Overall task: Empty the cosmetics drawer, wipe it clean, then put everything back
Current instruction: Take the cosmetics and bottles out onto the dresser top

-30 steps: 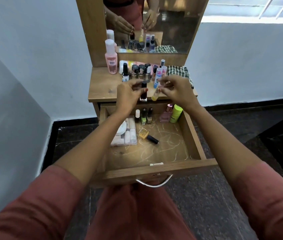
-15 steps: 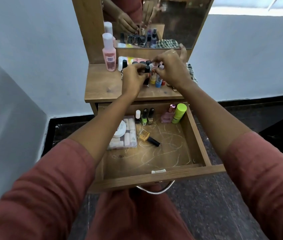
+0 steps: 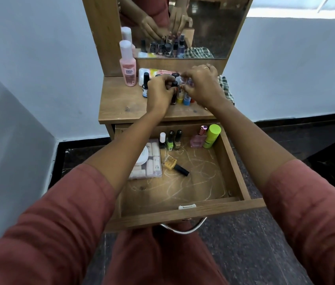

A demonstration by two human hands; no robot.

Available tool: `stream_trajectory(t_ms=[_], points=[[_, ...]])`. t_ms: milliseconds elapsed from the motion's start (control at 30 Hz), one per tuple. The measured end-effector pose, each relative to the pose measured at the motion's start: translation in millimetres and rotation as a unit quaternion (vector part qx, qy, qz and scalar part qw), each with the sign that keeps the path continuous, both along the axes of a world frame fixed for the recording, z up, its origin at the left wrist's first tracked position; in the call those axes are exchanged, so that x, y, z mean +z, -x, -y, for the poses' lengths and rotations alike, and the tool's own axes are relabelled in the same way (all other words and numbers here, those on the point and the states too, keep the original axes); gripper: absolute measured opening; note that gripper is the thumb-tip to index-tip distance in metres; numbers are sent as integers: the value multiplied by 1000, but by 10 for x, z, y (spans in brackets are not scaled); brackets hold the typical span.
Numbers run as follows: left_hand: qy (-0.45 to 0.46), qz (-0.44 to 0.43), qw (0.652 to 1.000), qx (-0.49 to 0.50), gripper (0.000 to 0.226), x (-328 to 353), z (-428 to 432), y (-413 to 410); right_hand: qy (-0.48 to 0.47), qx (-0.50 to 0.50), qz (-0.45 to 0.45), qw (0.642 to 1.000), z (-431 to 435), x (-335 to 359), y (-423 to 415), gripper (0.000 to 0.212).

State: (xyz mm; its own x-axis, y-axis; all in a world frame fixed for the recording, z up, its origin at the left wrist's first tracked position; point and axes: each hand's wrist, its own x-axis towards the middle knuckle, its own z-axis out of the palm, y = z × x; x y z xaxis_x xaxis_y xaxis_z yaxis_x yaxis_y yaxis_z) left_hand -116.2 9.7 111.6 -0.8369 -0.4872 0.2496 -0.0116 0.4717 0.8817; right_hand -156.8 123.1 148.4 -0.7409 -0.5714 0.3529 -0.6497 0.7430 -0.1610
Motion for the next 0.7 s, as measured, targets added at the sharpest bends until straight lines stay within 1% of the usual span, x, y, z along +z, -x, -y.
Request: stream_trajectory(t_ms=[100,167,267,400,467,567,633,700], points=[[-16,-16,1000,5,24,37,0,-31,6,-2,-10,1000,-19,22,-19,36],[-10,-23,1000,7,23,52,5,-70,20,-1,-20,1000,-42,36,-36,35],[5,-33,999,11,23,40,11,-168,50,7,-33,998,-94,28,-101,30],[8,-70,998,-3,21,-37,-3,-385,110,42,-52,992,-193,-50,-263,18],[13,-74,997,-16,19,-121,-28,-513,102,56,-32,993,-249,-120,-395,15],[24,-49,998,-21,18,-302,-73,-691,87,71,20,994,-361,-274,-632,13],[29,-28,999,-19,19,-438,-88,-793,66,63,61,994,-442,-412,-771,14],[28,-8,999,-16,22,-562,-90,-864,25,40,121,992,-502,-556,-880,16]])
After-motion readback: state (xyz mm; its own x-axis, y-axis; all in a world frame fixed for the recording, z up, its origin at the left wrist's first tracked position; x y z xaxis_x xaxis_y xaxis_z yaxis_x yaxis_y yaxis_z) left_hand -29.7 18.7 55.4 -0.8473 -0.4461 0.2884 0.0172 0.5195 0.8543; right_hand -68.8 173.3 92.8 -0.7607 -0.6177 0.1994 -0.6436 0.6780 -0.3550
